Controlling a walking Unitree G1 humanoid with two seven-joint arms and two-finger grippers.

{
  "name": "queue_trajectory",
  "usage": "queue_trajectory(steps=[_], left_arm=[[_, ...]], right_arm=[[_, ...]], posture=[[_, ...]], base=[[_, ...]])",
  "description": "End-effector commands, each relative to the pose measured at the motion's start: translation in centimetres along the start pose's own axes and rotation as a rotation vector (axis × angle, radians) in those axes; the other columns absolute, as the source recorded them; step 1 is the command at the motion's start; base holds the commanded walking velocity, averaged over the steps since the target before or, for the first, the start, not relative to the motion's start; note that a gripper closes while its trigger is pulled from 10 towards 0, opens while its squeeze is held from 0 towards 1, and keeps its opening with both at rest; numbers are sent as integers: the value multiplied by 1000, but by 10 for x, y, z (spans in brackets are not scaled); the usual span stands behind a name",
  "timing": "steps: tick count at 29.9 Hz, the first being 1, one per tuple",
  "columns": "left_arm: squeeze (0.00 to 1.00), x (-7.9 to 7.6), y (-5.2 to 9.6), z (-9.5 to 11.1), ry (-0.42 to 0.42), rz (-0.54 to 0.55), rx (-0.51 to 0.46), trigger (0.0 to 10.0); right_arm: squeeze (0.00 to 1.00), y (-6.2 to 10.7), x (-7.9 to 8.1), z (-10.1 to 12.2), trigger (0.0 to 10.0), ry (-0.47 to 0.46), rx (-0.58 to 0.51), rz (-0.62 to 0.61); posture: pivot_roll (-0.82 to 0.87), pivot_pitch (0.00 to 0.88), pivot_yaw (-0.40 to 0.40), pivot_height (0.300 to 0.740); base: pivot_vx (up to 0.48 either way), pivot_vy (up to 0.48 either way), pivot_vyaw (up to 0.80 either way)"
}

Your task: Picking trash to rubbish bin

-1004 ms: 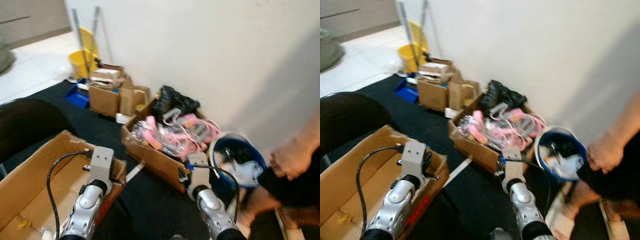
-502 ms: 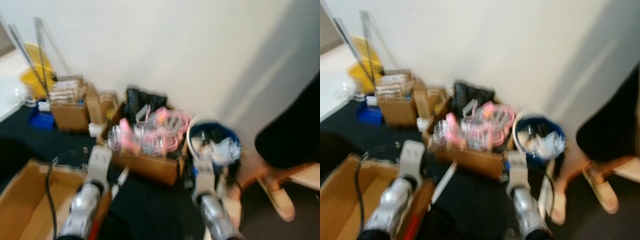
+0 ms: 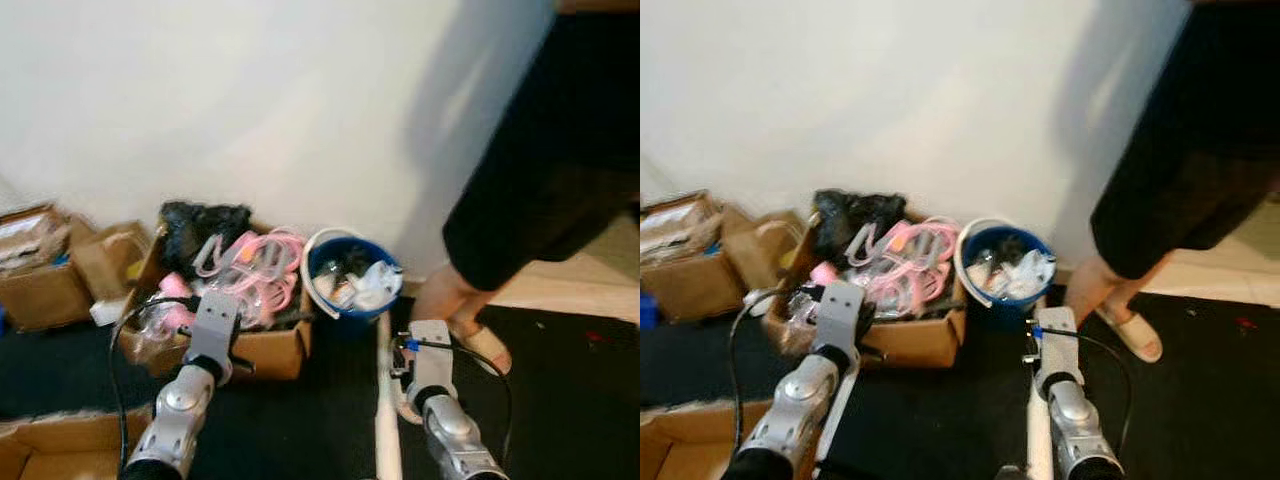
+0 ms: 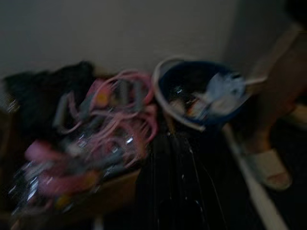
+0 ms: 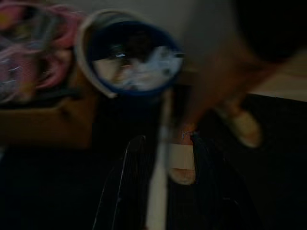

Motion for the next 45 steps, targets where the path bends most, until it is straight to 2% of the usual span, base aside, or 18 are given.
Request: queue_trajectory(steps=[1, 12, 21, 45], left_arm=[[0, -2, 5, -12, -4, -10, 37, 10000], [0, -7, 4, -11, -4, -23, 31, 10000], [0, -11, -1, -7, 28, -23, 22, 10000], [0, -15, -1, -10, 28, -41, 20, 10000]], right_arm=[[0, 4, 2, -10, 10000, -22, 29, -6], [0, 6, 0, -11, 10000, -21, 26, -12], [0, 6, -8, -9, 10000, -19, 21, -36], [0, 10, -17, -13, 10000, -27, 29, -68]], posture=[[54, 59, 44, 740], [37, 60, 51, 740], [26, 58, 45, 740], [8, 67, 48, 740]], base=[[0, 0, -800], [0, 0, -800], [0, 0, -800], [0, 0, -800]])
Point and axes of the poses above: a point about 5 cm out from each wrist's last joint towards the gripper, its own y axis pointing back from the gripper into the wrist, its own z axis along the axis of the wrist's last joint, x = y × z, the point moved 5 cm from there along -y, pointing out of the wrist towards the gripper, and after that the axes turned 8 degrees about -y, right-handed, at the moved point
